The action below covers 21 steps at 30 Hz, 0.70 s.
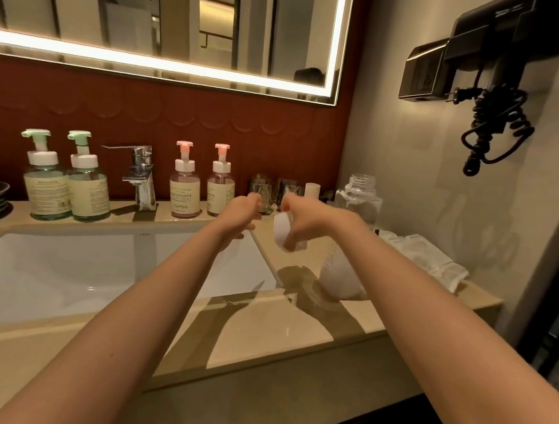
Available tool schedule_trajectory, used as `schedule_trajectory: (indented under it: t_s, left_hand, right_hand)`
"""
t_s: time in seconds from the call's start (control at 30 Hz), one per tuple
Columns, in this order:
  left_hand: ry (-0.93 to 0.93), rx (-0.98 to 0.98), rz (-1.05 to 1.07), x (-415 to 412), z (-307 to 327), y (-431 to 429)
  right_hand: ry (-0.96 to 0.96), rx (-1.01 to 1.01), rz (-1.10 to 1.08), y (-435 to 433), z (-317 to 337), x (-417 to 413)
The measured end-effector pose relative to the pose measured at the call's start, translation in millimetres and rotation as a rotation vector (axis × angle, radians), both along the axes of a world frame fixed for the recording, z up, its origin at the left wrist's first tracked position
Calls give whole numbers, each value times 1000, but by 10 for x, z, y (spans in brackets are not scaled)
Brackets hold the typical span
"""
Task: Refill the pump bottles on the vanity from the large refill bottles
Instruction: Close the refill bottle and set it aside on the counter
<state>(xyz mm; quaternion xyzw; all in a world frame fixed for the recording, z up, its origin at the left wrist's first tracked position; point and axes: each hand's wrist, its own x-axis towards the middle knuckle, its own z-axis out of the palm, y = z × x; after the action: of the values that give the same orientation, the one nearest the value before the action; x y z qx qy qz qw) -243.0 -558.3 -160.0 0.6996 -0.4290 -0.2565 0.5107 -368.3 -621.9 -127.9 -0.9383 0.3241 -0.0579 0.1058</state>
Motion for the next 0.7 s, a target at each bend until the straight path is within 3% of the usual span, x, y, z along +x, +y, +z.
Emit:
schedule_trajectory:
  t_s: [0.2,0.33,0.43,0.6,0.7]
  left_hand:
    - [184,-110,-18,16,202,84]
    - [184,-156,-153,-110,342,72]
    - [175,-169,-208,-243,414,9]
    - [-57,-143,-255,-500,357,-118]
    - [-76,-102,-303,-663,280,-207]
  right_hand:
    - [-457,-44,33,-20,300,-48]
    - [-649,-222,-4,-9,480,-109]
    - [-815,-166,-64,-19,568,-239]
    - [-925,1,-181,-126,609,-521]
    - [-924,46,-249,-211,599,-692]
